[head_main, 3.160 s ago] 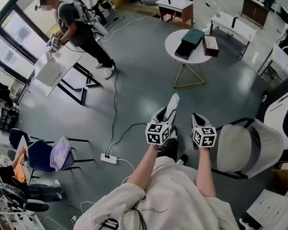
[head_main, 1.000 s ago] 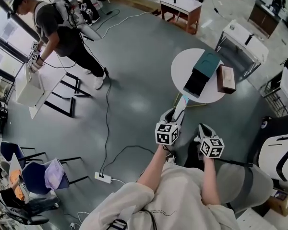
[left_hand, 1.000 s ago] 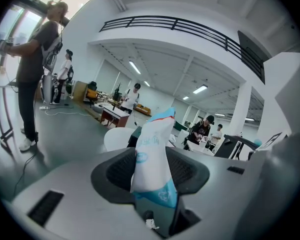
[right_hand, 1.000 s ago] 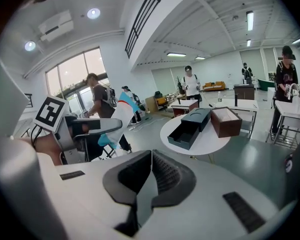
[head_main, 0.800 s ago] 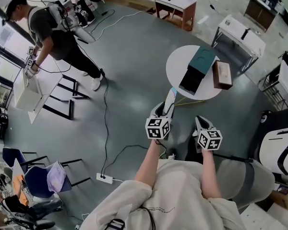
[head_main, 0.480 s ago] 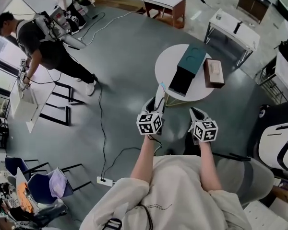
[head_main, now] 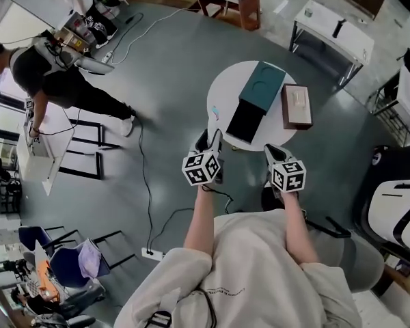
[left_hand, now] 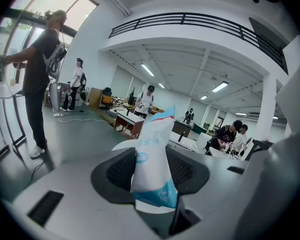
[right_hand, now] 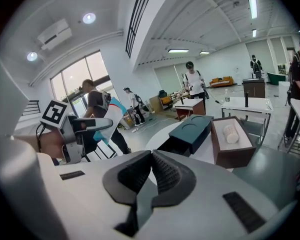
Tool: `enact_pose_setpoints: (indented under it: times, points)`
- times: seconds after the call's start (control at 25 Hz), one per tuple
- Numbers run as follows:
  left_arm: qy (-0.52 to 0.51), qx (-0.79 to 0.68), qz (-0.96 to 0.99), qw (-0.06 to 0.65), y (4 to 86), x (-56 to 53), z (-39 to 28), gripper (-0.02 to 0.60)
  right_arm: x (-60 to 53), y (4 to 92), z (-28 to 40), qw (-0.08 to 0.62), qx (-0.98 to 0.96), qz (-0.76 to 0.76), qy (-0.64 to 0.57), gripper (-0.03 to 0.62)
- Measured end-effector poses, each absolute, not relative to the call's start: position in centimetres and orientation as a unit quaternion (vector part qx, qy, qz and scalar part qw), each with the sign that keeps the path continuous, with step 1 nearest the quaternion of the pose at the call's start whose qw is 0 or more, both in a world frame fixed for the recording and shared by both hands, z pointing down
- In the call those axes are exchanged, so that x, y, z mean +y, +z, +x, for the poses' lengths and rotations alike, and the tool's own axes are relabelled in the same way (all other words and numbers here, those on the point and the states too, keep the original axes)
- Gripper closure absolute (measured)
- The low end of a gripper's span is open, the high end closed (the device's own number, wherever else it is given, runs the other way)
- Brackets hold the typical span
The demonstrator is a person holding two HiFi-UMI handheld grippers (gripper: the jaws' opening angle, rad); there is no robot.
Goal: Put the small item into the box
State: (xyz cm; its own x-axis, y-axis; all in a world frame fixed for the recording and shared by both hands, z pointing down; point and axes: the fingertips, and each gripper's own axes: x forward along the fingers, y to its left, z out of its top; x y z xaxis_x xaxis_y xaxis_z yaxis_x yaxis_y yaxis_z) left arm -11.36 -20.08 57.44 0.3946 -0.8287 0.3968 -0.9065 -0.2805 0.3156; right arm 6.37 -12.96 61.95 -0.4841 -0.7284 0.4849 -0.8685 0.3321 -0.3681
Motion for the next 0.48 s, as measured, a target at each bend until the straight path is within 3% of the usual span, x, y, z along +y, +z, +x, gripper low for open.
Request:
enact_pose_setpoints:
  times: [0.28, 0.48]
  points:
    - [0.105, -0.557, 0.791, 0.231, 56.6, -24.3, -7.4, 0.393, -19.3, 61.4, 9.8, 0.084, -0.816, 0.473, 0.322, 0.557]
    - [0.109, -0.572, 0.779, 0.233, 57.3, -26.8, -5.1, 0.393, -22.3, 61.5, 11.3, 0.107, -0.836, 0.445, 0.304, 0.557]
